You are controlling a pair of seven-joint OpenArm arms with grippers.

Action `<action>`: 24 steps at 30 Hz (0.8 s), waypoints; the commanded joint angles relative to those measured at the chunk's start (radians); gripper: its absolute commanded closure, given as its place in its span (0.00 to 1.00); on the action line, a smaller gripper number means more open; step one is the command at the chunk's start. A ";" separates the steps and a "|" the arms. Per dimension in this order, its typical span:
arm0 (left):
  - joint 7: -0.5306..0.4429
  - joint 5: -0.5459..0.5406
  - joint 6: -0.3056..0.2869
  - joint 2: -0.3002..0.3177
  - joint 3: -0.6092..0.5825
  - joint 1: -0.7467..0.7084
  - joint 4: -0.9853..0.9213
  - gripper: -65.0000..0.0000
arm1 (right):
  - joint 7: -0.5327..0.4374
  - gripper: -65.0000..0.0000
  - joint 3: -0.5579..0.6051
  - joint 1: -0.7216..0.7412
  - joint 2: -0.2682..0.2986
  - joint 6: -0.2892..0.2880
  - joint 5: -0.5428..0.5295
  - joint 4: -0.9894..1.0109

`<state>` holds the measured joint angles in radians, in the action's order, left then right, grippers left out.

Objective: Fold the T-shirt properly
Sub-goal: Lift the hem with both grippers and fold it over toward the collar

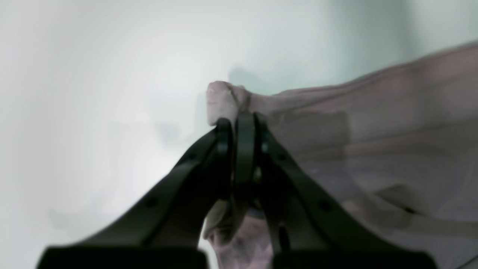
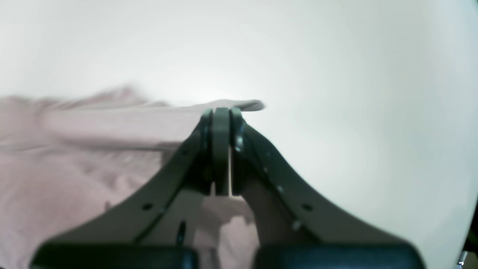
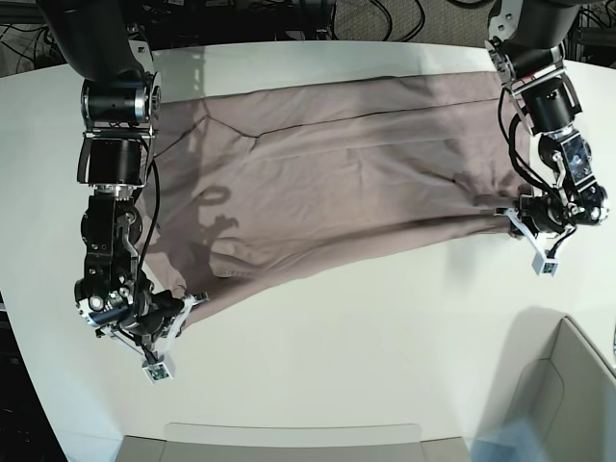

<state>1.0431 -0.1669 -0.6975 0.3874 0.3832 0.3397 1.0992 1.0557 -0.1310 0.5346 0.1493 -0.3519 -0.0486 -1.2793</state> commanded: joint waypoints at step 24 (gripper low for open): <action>0.119 -0.007 -0.001 -0.003 0.006 -0.242 0.460 1.00 | 0.159 1.00 -0.192 -0.258 0.039 -0.172 -0.001 -0.400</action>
<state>1.1667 -0.1837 -0.7021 0.3656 0.3840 0.0879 1.5417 1.2236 -0.3168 0.2543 0.1745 -0.5179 -0.0536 -1.6592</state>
